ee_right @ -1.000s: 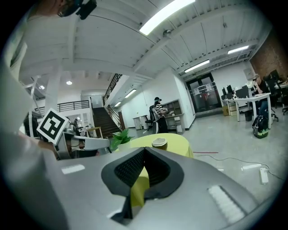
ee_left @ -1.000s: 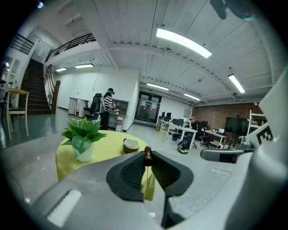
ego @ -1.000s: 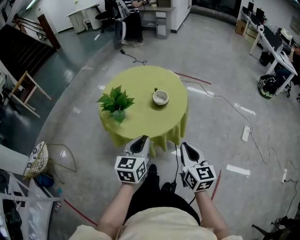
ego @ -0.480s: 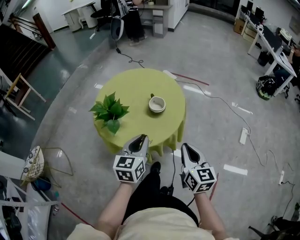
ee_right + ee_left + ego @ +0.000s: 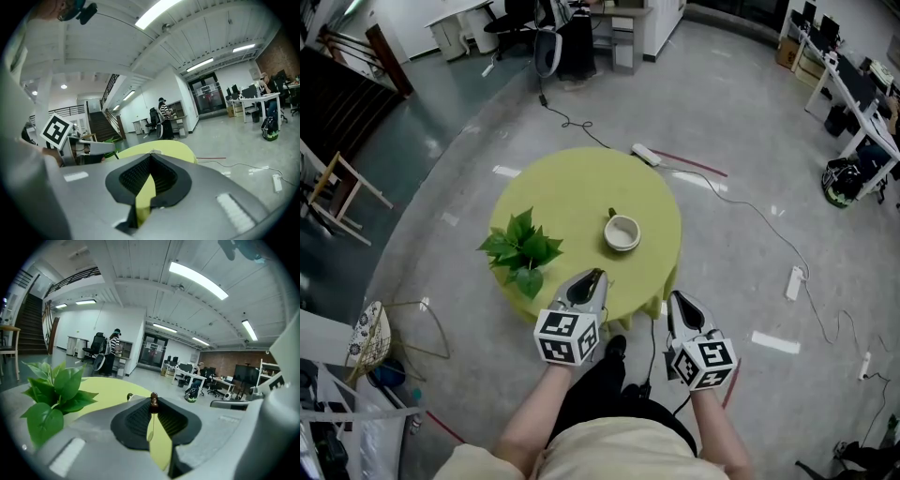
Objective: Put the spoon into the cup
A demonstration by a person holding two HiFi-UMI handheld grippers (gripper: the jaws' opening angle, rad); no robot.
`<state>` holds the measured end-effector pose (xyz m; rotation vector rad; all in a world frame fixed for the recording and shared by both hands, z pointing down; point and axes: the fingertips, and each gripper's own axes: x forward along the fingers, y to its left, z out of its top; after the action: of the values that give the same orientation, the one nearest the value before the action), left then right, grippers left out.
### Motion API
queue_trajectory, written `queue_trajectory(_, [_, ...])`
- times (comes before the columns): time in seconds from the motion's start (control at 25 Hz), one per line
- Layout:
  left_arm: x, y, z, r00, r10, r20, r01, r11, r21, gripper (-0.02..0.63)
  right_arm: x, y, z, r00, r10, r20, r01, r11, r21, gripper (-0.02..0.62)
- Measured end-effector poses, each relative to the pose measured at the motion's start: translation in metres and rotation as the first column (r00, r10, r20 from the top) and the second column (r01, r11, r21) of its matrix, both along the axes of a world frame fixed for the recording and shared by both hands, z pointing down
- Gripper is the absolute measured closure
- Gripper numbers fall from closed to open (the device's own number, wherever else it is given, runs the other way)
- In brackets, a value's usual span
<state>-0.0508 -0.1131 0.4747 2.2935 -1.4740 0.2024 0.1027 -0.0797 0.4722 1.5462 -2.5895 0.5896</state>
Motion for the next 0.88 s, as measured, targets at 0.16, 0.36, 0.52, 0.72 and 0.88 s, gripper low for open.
queue_trajectory(0.16, [-0.002, -0.023, 0.003, 1.0, 0.001, -0.004, -0.001, 1.0, -0.006, 0.563, -0.005, -0.018, 0.002, 1.0, -0.001, 0.004, 0.001, 1.0, -0.003, 0.595])
queue_trajectory(0.36, [0.0, -0.046, -0.001, 1.0, 0.024, -0.004, -0.024, 1.0, -0.005, 0.563, -0.006, -0.036, 0.003, 1.0, 0.008, 0.002, -0.008, 1.0, -0.014, 0.595])
queue_trajectory(0.52, [-0.001, -0.061, -0.008, 0.999, 0.035, -0.017, -0.035, 0.999, 0.008, 0.563, -0.008, -0.049, 0.003, 1.0, 0.017, 0.004, -0.017, 1.0, -0.015, 0.595])
queue_trajectory(0.72, [-0.004, -0.081, -0.021, 0.999, 0.039, -0.038, -0.038, 0.999, 0.034, 0.563, -0.013, -0.064, -0.002, 1.0, 0.018, 0.0, -0.018, 1.0, -0.004, 0.595])
queue_trajectory(0.88, [-0.004, -0.095, -0.026, 0.997, 0.043, -0.061, -0.041, 0.998, 0.043, 0.563, -0.014, -0.073, -0.005, 1.0, 0.021, -0.005, -0.021, 1.0, 0.002, 0.595])
